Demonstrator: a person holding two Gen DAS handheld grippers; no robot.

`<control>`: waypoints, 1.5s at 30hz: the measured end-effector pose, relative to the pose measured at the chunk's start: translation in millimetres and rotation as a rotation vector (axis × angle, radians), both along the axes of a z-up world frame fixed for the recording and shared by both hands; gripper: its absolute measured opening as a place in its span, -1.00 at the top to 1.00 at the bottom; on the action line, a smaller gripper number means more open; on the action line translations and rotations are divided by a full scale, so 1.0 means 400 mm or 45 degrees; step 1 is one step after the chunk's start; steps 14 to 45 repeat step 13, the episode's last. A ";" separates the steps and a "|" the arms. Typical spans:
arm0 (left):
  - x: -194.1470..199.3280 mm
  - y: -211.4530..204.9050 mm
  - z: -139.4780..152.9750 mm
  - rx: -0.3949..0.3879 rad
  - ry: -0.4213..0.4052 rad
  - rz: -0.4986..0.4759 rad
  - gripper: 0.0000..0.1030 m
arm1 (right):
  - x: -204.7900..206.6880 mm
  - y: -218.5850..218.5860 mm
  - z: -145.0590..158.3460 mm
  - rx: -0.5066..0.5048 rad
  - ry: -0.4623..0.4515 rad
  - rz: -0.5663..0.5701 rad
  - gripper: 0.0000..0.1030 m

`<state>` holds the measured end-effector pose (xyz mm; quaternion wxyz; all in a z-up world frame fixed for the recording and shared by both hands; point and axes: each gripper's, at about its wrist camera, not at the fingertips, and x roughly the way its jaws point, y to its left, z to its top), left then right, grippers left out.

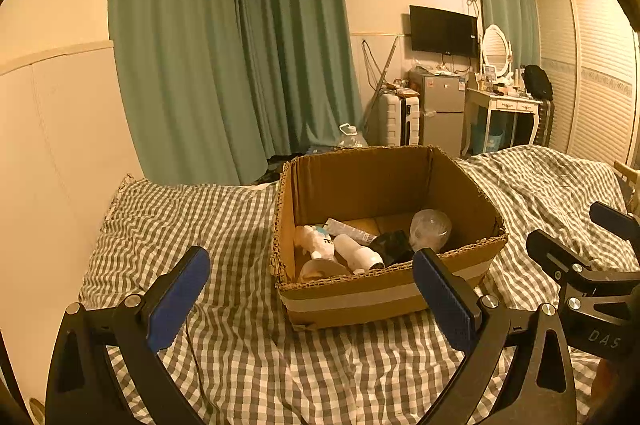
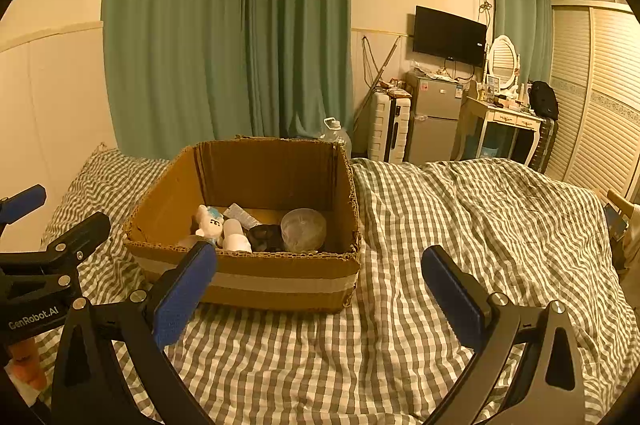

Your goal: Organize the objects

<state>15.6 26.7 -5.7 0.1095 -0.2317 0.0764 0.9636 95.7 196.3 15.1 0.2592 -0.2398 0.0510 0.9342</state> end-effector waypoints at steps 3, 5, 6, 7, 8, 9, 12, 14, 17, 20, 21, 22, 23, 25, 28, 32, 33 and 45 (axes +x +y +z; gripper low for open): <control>0.000 -0.002 0.000 0.006 -0.003 -0.002 -1.00 | -0.001 0.000 -0.001 0.001 -0.002 0.002 -0.99; -0.001 -0.003 0.000 0.008 -0.005 -0.002 -1.00 | -0.002 -0.003 -0.003 0.000 -0.006 0.005 -0.99; -0.002 -0.003 0.000 0.006 -0.004 -0.002 -1.00 | -0.003 -0.004 -0.005 0.000 -0.007 0.006 -0.99; -0.002 -0.003 0.000 0.007 -0.004 -0.001 -1.00 | -0.004 -0.004 -0.004 0.000 -0.008 0.006 -0.99; -0.002 -0.003 0.000 0.009 -0.004 -0.001 -1.00 | -0.005 -0.004 -0.005 -0.001 -0.010 0.008 -0.99; -0.002 -0.004 0.000 0.013 -0.005 -0.003 -1.00 | -0.007 -0.005 -0.005 -0.001 -0.011 0.009 -0.99; -0.004 -0.007 -0.002 0.018 -0.002 -0.004 -1.00 | -0.005 -0.006 -0.006 0.000 -0.009 0.010 -0.99; -0.004 -0.007 -0.002 0.016 0.000 0.003 -1.00 | -0.006 -0.005 -0.006 0.000 -0.009 0.011 -0.99; -0.004 -0.007 -0.002 0.016 0.000 0.003 -1.00 | -0.006 -0.005 -0.006 0.000 -0.009 0.011 -0.99; -0.004 -0.007 -0.002 0.016 0.000 0.003 -1.00 | -0.006 -0.005 -0.006 0.000 -0.009 0.011 -0.99; -0.004 -0.007 -0.002 0.016 0.000 0.003 -1.00 | -0.006 -0.005 -0.006 0.000 -0.009 0.011 -0.99; -0.004 -0.007 -0.002 0.016 0.000 0.003 -1.00 | -0.006 -0.005 -0.006 0.000 -0.009 0.011 -0.99; -0.004 -0.007 -0.002 0.016 0.000 0.003 -1.00 | -0.006 -0.005 -0.006 0.000 -0.009 0.011 -0.99; -0.004 -0.007 -0.002 0.016 0.000 0.003 -1.00 | -0.006 -0.005 -0.006 0.000 -0.009 0.011 -0.99; -0.004 -0.007 -0.002 0.016 0.000 0.003 -1.00 | -0.006 -0.005 -0.006 0.000 -0.009 0.011 -0.99; -0.004 -0.007 -0.002 0.016 0.000 0.003 -1.00 | -0.006 -0.005 -0.006 0.000 -0.009 0.011 -0.99; -0.004 -0.007 -0.002 0.016 0.000 0.003 -1.00 | -0.006 -0.005 -0.006 0.000 -0.009 0.011 -0.99; -0.004 -0.007 -0.002 0.016 0.000 0.003 -1.00 | -0.006 -0.005 -0.006 0.000 -0.009 0.011 -0.99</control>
